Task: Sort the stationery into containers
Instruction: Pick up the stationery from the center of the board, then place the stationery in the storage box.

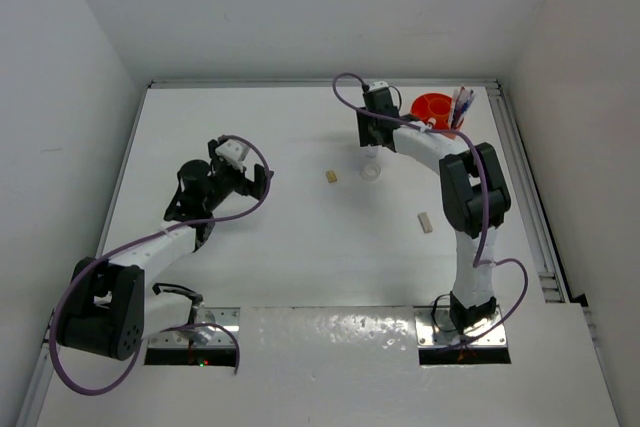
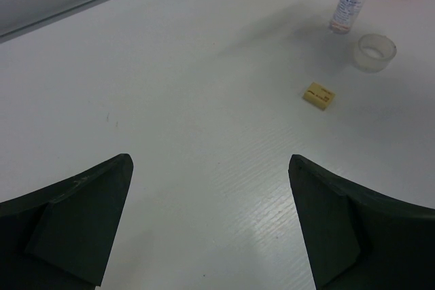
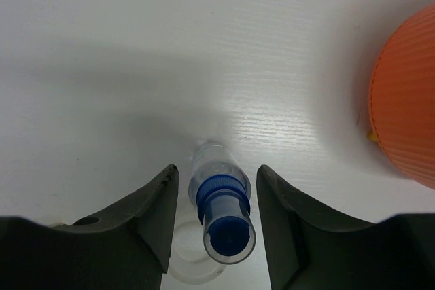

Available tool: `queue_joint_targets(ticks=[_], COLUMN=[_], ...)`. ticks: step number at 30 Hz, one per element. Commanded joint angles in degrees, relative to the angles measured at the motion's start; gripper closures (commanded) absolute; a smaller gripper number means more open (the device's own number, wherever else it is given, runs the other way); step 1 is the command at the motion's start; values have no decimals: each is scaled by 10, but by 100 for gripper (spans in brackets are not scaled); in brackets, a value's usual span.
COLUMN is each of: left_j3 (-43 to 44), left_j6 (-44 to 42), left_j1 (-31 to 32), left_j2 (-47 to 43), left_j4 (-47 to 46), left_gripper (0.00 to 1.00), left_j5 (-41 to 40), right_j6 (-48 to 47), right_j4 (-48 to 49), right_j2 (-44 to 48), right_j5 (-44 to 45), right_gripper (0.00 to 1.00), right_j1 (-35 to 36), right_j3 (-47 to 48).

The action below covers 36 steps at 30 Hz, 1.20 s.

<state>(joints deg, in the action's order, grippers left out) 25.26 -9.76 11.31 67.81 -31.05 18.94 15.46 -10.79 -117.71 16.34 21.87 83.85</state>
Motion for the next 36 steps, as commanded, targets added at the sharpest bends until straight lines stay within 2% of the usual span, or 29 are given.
queue_joint_targets(ticks=[1,6,7,10,18,22,24,28,36], left_j3=[-6,-7,-7,-7,-7,-7,-8,-7,-1], left_j6=[7,9,8,9,7,8,8,9,5], left_j1=[5,5,4,6,5,6,6,6,6], left_j2=[-15,-17,-17,-18,-18,-17,-17,-18,-11], left_j4=[-24,-28,-27,-24,-24,-26,-26,-24,-21], left_gripper=[3,3,3,3,3,3,3,3,3], left_j5=[-3,-4,-4,-4,-4,-2,-2,-2,-1], right_j6=[8,4,3,-3,-37,-27,-25,-26,-11], right_j4=[14,19,19,19,35,17,8,0,-3], right_j2=[7,11,12,22,119,161,167,169,128], right_j5=[12,18,17,17,25,21,26,94,167], right_gripper=[52,73,82,99,100,100,100,100,100], right_j1=[2,4,4,5,5,-28,-44,-81,-139], right_j3=[-3,-4,-4,-4,10,53,64,78,111])
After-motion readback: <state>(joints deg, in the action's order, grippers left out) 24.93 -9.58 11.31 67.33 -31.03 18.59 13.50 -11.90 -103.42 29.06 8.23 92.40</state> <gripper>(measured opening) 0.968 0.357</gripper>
